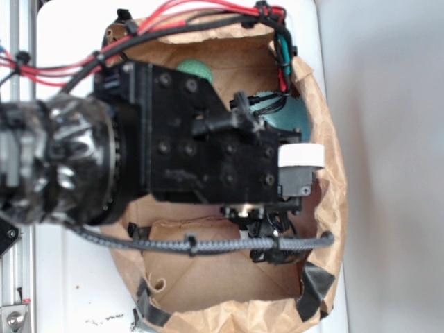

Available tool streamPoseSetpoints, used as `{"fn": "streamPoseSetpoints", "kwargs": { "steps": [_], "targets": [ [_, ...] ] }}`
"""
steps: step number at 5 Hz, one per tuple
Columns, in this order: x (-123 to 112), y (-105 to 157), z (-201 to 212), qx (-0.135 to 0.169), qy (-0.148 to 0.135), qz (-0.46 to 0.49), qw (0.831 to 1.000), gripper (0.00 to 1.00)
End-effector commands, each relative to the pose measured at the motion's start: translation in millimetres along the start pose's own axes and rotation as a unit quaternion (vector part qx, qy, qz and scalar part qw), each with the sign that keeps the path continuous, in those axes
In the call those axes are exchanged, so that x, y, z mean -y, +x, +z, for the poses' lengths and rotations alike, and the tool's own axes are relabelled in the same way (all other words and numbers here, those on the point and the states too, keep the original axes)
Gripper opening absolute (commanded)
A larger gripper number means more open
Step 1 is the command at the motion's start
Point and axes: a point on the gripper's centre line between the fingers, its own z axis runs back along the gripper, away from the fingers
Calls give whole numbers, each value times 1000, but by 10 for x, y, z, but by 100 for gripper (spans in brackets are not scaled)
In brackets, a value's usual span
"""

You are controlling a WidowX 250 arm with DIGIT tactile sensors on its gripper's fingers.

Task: Grab the blue cloth.

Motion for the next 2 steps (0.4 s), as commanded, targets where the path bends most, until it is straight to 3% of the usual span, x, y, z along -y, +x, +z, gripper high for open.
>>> {"fn": "streamPoseSetpoints", "kwargs": {
  "steps": [1,2],
  "targets": [
    [14,173,162,30,-4,-4,1000,100],
    [-28,199,51,35,-15,-9,999,100]
  ]
}}
